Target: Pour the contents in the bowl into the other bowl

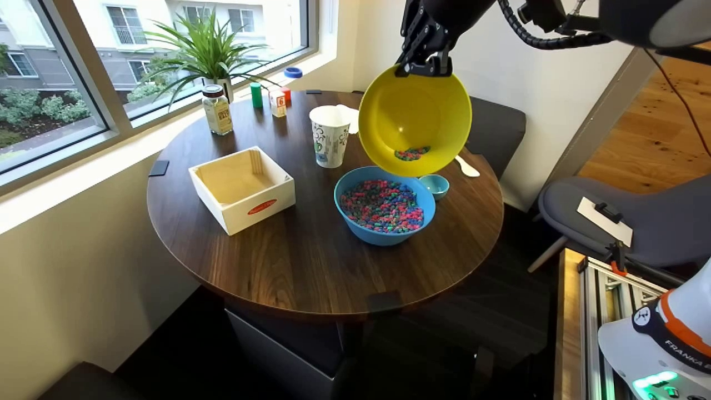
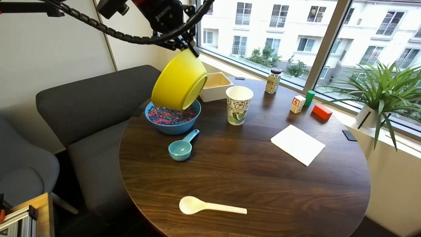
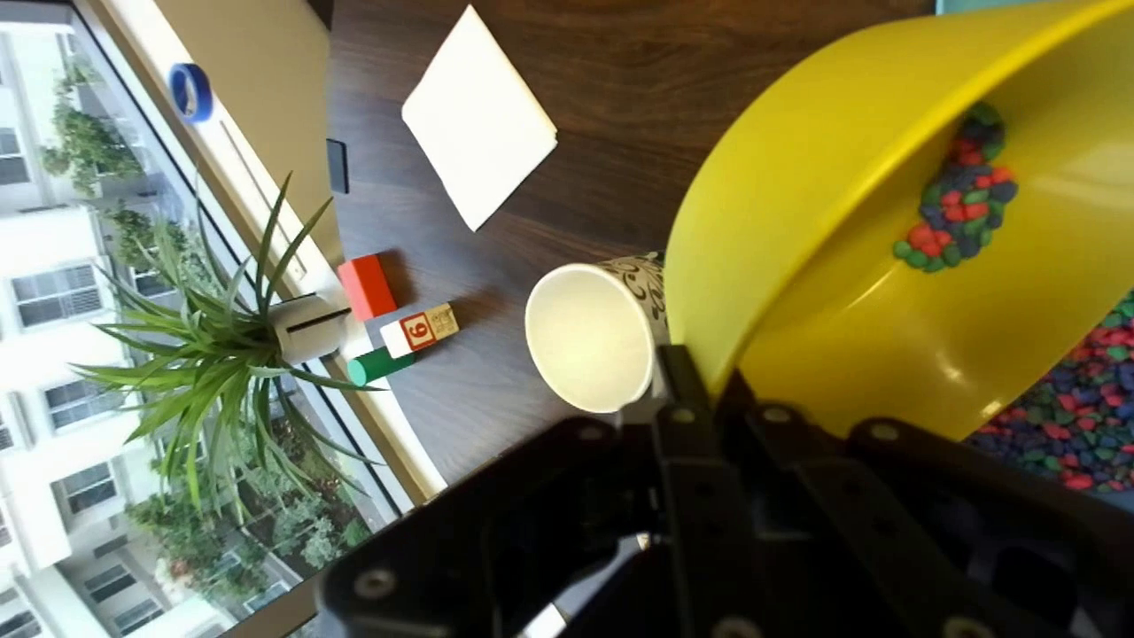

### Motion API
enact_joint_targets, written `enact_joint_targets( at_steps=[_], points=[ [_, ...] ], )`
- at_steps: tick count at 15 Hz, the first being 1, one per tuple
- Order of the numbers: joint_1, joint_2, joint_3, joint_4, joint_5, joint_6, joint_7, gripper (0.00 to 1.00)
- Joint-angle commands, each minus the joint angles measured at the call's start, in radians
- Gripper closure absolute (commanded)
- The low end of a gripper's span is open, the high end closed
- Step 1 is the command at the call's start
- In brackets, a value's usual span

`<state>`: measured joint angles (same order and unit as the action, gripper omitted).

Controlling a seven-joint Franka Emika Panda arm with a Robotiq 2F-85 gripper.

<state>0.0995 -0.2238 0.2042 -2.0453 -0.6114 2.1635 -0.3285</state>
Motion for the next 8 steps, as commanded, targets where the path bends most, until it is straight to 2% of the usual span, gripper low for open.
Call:
enact_joint_targets(
  at_steps=[1,8],
  points=[
    [0.018,-0.010,0.017,0.002,-0.094,-0.032,0.057,0.99],
    [0.038,-0.001,0.038,0.002,-0.222,-0.042,0.145,0.99]
  ],
)
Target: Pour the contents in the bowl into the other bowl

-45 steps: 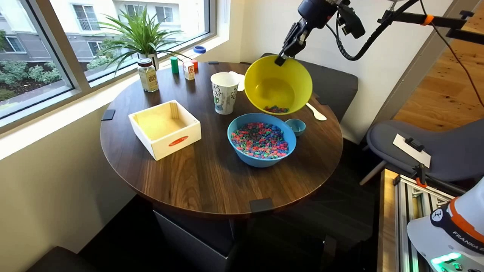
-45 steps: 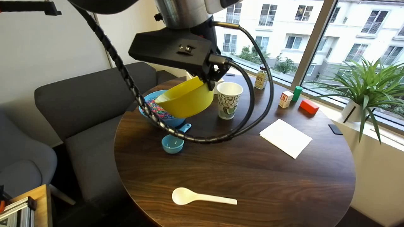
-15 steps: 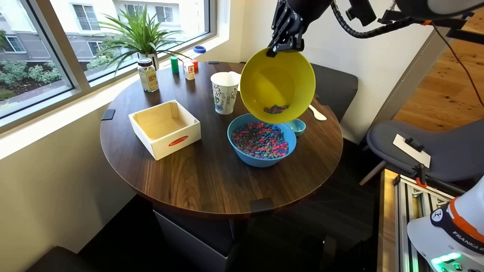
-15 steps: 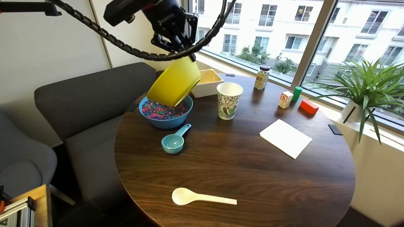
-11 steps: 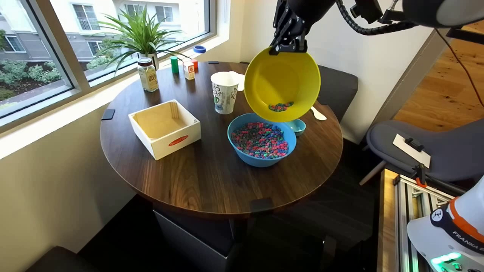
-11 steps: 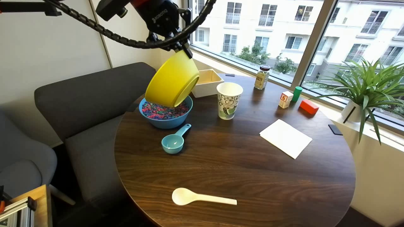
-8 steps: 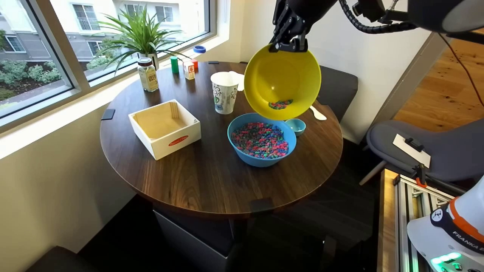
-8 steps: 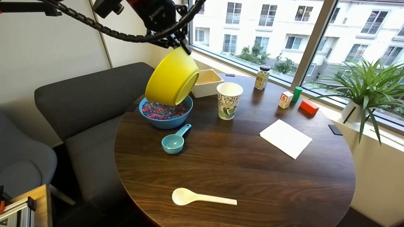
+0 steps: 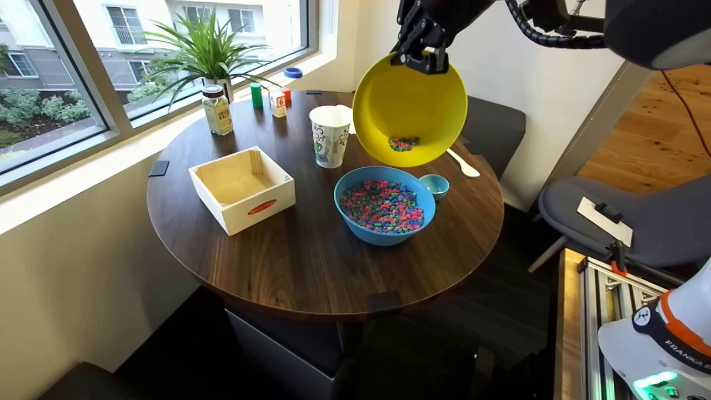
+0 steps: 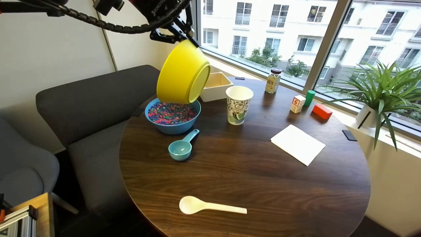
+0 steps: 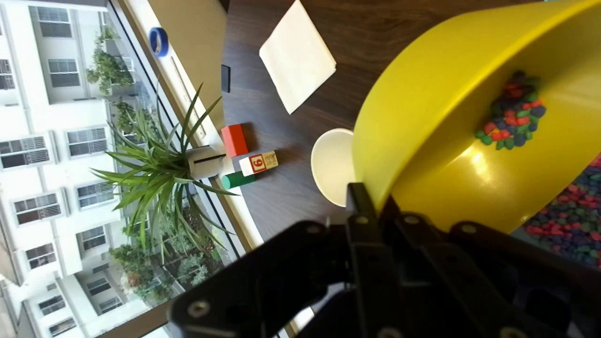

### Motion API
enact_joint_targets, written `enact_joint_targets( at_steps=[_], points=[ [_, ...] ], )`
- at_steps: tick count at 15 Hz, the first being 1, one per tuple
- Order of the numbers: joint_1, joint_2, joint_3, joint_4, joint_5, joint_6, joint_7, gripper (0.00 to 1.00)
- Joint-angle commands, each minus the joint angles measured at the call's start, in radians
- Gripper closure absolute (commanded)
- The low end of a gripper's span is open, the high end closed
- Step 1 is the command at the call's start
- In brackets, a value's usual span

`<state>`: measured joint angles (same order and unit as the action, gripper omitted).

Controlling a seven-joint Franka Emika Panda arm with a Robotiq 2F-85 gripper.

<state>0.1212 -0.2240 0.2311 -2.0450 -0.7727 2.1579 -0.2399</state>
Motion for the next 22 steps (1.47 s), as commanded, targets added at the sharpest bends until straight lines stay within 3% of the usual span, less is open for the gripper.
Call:
enact_joint_targets(
  at_steps=[1,11,22],
  points=[
    [0.019,0.003,0.016,0.002,-0.082,-0.035,0.074,0.99],
    [0.059,0.047,0.047,0.002,-0.230,-0.097,0.177,0.99],
    [0.101,0.079,0.064,0.014,-0.359,-0.180,0.182,0.99]
  ],
)
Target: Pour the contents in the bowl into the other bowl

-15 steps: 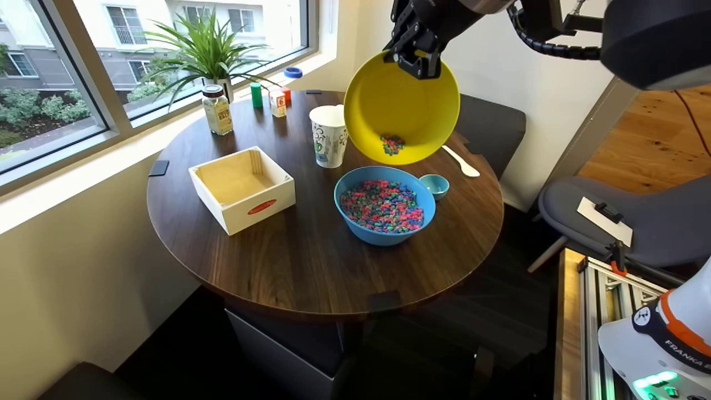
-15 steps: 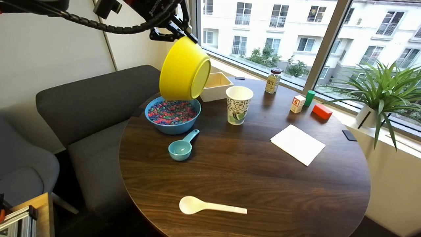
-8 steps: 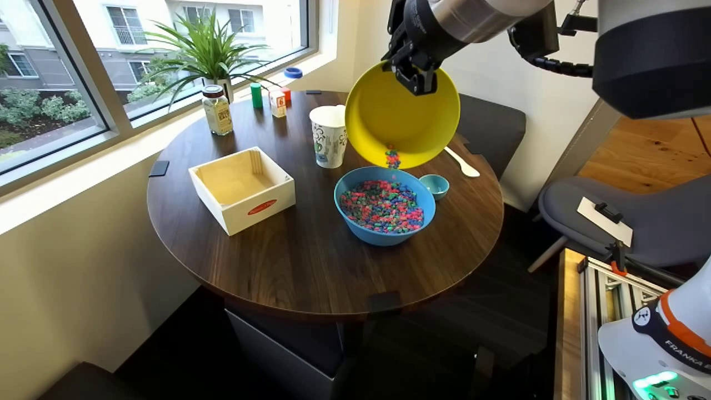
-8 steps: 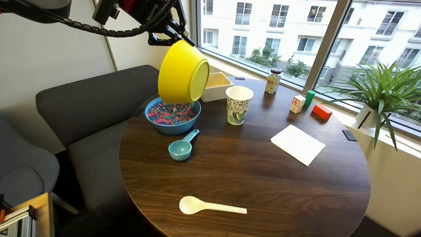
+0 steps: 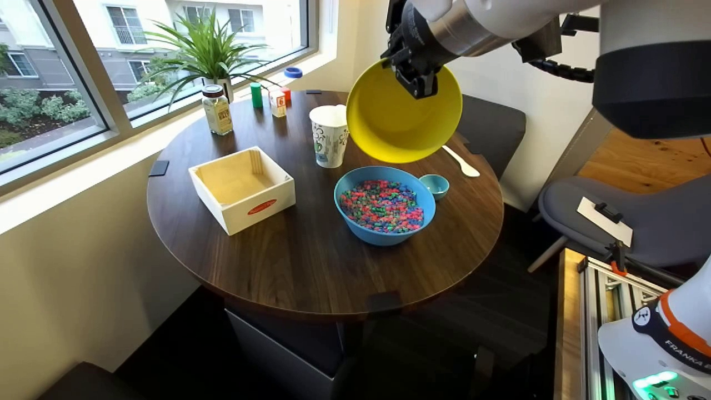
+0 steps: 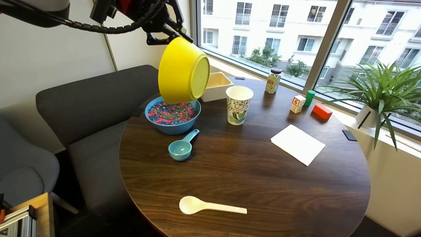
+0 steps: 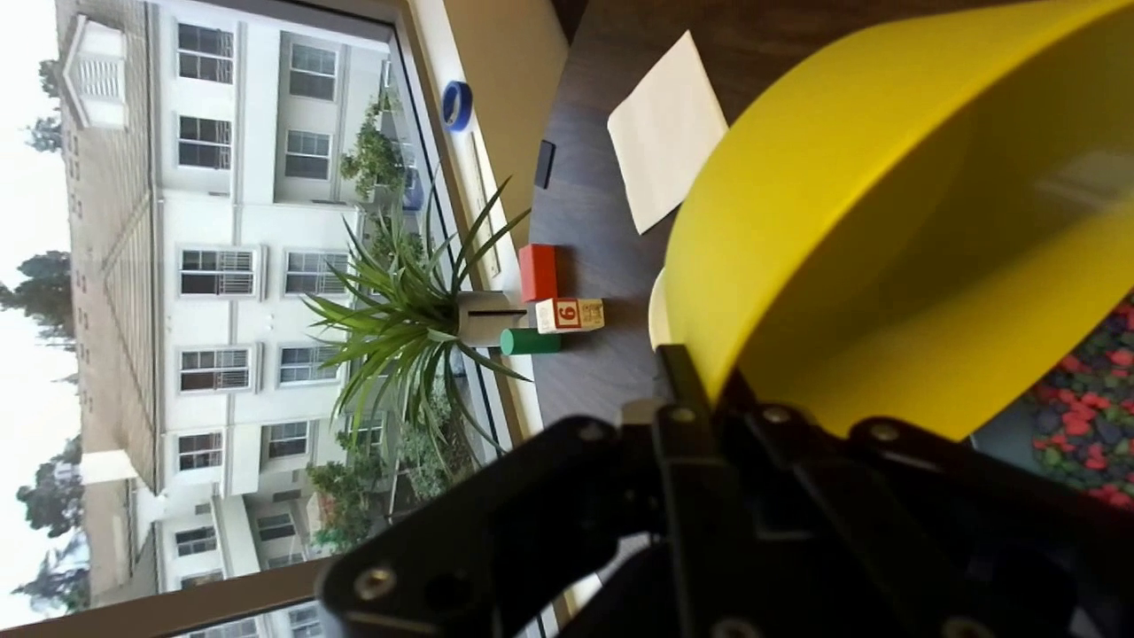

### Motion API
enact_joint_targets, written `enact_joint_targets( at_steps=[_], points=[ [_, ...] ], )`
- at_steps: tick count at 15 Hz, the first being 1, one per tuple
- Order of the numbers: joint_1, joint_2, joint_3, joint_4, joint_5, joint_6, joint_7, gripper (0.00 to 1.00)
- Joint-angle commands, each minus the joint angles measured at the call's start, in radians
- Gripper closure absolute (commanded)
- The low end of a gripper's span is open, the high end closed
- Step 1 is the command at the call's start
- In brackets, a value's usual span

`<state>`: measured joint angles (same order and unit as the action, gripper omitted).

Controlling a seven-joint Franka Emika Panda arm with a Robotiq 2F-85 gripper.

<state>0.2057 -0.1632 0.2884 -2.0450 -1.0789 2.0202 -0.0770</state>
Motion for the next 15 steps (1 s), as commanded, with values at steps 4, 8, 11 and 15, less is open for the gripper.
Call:
enact_joint_targets(
  at_steps=[4,8,11,15],
  points=[
    [0.030,0.038,0.010,0.022,-0.093,-0.066,0.020,0.99],
    [0.043,0.055,0.022,0.038,-0.124,-0.099,0.033,0.99],
    [0.061,0.079,0.042,0.054,-0.159,-0.171,0.043,0.99],
    [0.087,0.107,0.056,0.068,-0.162,-0.237,0.039,0.99]
  ],
)
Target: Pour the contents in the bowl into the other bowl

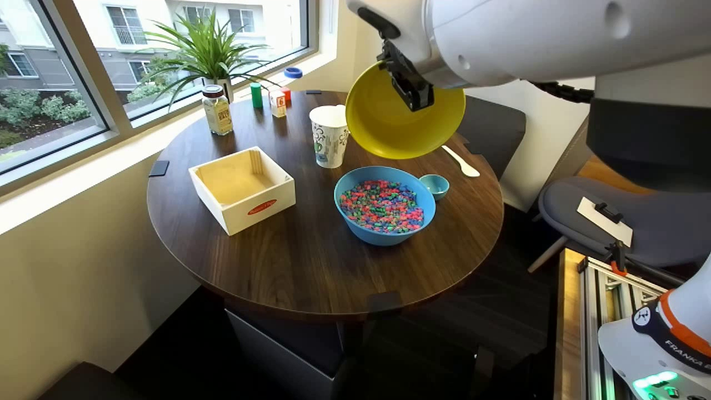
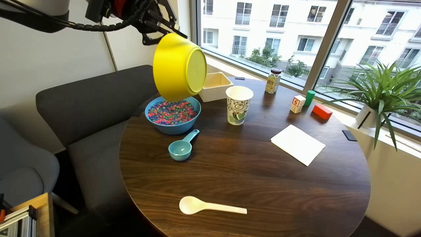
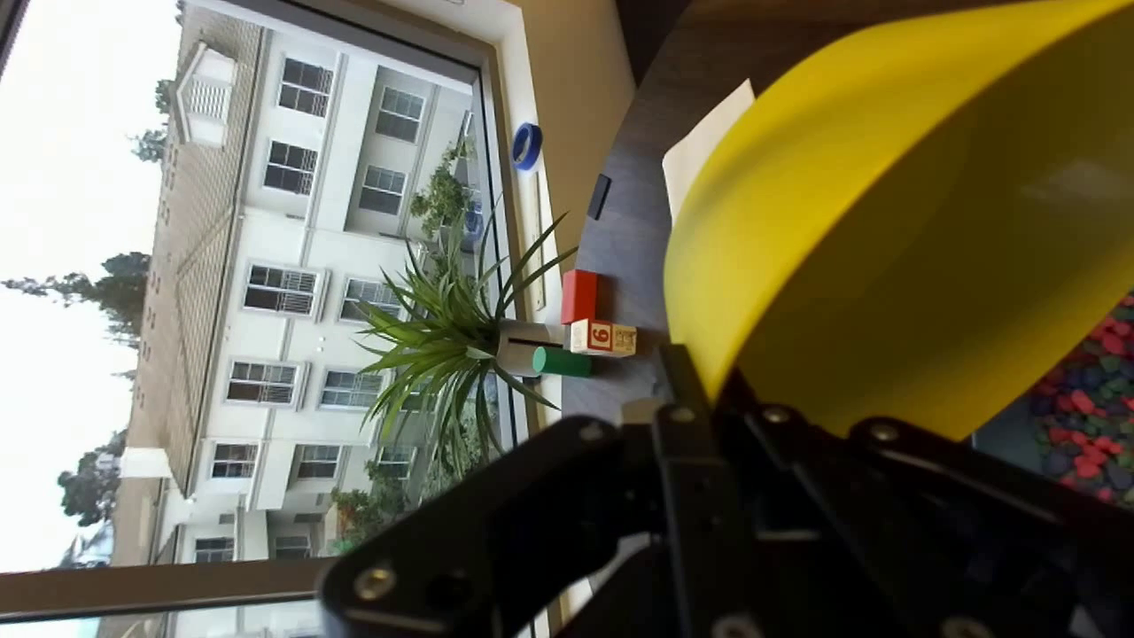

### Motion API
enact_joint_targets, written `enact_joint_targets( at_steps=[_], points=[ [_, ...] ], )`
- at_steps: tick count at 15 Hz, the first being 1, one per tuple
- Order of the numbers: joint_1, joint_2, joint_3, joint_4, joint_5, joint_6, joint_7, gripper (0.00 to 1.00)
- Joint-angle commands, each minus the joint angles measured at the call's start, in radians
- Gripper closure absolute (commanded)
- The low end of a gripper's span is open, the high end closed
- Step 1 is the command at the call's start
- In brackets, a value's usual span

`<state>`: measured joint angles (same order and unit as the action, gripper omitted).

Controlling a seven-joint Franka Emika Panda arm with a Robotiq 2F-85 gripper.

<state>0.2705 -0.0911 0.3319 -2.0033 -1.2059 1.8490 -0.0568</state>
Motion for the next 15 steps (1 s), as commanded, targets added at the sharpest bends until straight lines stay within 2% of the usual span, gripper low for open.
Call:
enact_joint_targets(
  at_steps=[1,9,15],
  points=[
    [0.027,0.043,0.016,0.030,-0.049,-0.086,0.020,0.99],
    [0.063,0.089,0.033,0.038,-0.178,-0.210,0.008,0.99],
    [0.064,0.088,0.022,0.051,-0.153,-0.186,0.002,0.99]
  ],
)
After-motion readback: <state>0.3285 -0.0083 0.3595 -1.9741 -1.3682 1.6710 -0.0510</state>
